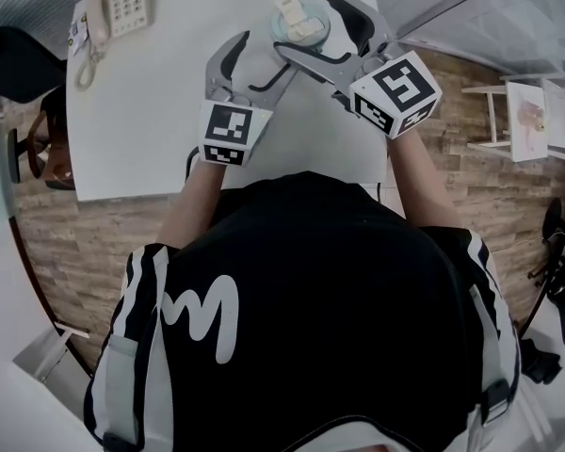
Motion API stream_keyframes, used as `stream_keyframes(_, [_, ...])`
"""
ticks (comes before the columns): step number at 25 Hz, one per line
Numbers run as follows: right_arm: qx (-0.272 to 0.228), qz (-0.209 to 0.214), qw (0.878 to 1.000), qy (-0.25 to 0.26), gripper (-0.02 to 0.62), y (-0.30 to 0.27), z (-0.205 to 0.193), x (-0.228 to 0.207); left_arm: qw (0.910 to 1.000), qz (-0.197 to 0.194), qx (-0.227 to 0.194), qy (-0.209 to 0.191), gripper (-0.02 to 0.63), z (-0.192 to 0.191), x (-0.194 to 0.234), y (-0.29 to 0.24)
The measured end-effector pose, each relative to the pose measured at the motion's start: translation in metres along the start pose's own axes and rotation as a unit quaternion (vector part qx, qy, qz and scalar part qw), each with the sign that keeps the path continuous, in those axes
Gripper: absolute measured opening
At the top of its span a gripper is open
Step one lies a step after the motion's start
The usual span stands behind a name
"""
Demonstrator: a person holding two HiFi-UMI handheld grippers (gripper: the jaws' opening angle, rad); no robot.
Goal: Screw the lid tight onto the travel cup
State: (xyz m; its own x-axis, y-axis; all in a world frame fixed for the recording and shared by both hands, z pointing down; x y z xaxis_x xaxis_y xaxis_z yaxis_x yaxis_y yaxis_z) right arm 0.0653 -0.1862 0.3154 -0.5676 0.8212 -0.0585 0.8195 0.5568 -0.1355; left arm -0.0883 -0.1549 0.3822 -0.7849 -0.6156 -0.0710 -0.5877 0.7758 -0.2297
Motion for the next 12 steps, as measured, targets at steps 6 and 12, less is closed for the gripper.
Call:
stream_keyframes(6, [-0.020, -0.014, 1.000, -0.009, 0.442, 0.015, 0.003, 0.004, 0.9995, 0.027, -0.014, 0.008, 0.370, 0.010, 0.006, 0.017])
stream_keyframes(12, [-0.028, -0.020, 0.999, -0.014, 0.440, 0.029, -0.001, 0.008, 0.9982, 0.048, -0.025, 0.027, 0.370, 0.022, 0.007, 0.030])
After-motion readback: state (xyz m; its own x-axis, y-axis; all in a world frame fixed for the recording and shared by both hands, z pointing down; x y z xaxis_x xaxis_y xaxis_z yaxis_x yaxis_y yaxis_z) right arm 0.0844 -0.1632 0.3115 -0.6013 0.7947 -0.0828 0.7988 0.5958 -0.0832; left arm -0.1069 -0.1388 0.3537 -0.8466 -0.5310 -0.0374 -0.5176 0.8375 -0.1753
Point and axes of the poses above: the fingertips, and each gripper's own axes: y backward along the fingers, x to its left, z out of its top, the point moved 9 cm from there along y, backward along the fingers, and after that the axes turned 2 degrees about -y, right-handed, at the moved point
